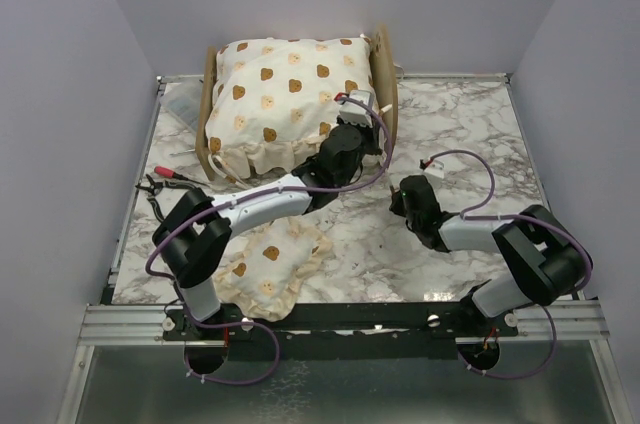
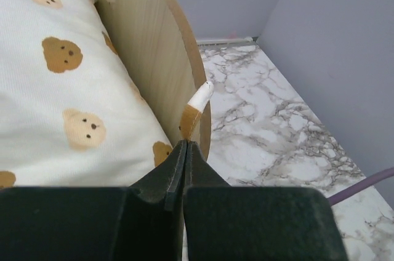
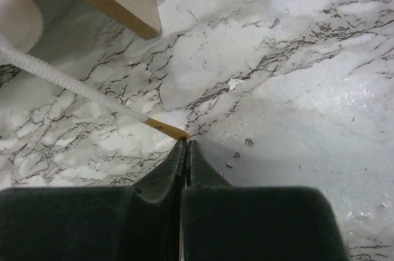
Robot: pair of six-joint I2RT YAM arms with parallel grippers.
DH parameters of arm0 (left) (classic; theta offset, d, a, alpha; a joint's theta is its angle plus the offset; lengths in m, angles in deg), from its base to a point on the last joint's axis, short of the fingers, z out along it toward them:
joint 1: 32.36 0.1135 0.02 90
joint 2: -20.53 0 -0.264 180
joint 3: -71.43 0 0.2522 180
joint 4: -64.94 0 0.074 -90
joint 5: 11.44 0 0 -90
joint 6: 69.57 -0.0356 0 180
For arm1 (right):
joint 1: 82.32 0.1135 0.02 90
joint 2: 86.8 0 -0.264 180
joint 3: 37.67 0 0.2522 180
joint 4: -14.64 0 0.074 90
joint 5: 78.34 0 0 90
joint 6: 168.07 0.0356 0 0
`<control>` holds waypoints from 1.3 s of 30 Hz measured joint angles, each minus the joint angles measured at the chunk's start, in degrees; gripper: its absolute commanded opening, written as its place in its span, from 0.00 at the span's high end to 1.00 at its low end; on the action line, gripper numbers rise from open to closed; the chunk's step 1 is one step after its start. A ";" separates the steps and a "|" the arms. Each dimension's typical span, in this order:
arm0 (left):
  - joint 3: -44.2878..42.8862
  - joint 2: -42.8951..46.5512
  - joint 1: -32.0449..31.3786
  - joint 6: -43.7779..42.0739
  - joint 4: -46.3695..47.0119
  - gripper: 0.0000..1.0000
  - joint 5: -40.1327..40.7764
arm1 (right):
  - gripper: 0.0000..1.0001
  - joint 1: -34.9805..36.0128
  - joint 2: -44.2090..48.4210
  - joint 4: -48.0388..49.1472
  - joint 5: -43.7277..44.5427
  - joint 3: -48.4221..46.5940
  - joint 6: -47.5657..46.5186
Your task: Set up the pet bed
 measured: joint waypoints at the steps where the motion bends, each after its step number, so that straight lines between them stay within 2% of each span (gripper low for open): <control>1: -0.83 -0.42 0.39 -0.63 -0.07 1.00 -0.02 | 1.00 -0.24 -0.07 0.07 -0.20 -0.26 -0.17; 17: -14.05 -6.05 6.84 -6.69 -4.66 1.00 -1.49 | 1.00 -6.19 -5.09 5.33 -4.83 -1.75 -0.50; 30: -15.63 -6.84 10.49 -8.59 -6.47 1.00 -1.11 | 1.00 -6.99 -3.23 2.08 -11.21 -4.15 -0.42; 39: -16.41 -6.84 10.25 -8.94 -7.85 1.00 -1.49 | 1.00 -14.16 -6.51 10.21 -15.72 -0.28 4.31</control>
